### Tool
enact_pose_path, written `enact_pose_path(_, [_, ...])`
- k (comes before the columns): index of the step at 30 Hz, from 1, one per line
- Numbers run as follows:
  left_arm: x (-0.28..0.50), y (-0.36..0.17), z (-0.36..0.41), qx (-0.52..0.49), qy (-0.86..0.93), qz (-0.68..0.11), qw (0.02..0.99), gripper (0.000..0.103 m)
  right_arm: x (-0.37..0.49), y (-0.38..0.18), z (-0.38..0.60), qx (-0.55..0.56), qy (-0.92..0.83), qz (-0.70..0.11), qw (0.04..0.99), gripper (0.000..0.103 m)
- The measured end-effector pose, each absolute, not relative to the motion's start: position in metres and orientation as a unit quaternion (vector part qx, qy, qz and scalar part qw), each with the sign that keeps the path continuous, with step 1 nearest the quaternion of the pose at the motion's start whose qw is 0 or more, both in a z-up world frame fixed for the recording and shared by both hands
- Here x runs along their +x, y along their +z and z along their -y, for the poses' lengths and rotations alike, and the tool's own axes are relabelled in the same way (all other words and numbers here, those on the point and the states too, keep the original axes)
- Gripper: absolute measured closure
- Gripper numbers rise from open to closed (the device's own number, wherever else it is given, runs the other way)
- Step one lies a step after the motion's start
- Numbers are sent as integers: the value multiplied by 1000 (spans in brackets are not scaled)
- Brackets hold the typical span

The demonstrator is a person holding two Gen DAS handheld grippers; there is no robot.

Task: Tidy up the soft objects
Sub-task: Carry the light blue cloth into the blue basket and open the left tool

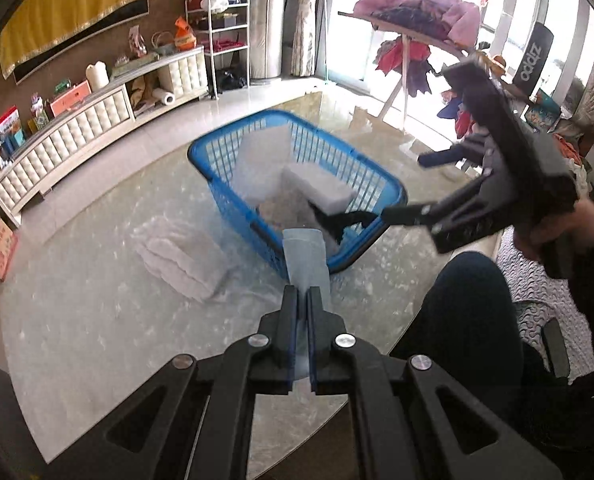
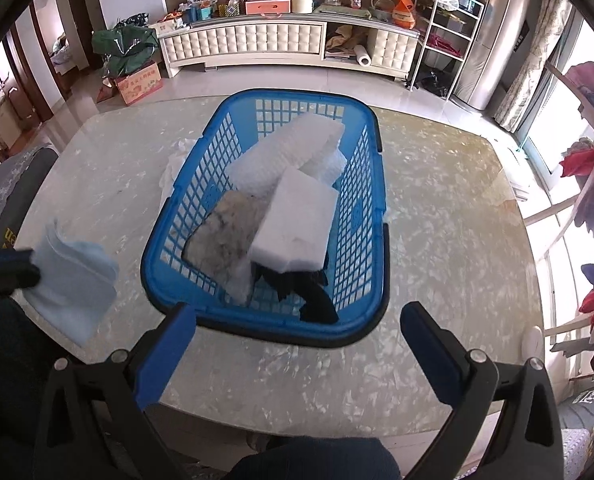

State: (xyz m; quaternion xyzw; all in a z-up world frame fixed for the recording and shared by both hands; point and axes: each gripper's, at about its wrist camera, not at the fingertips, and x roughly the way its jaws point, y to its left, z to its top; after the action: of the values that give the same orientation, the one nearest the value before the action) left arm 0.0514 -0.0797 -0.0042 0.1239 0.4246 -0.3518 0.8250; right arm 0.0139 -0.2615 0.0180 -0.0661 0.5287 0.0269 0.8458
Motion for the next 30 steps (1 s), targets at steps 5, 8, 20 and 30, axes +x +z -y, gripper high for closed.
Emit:
enact_pose_path(5, [56, 6, 88, 124, -351, -421, 827, 99, 6, 17, 261, -60, 30, -524, 849, 0])
enact_pose_path(8, [62, 9, 96, 124, -354, -422, 826, 99, 6, 16, 258, -61, 31, -522, 850, 0])
enact_pose_path(20, [88, 11, 135, 148, -373, -430, 809, 99, 9, 9, 266, -60, 33, -521, 851, 0])
enact_pose_path(30, [104, -12, 171, 172, -402, -450, 779, 99, 13, 2, 292, -42, 19, -532, 846, 0])
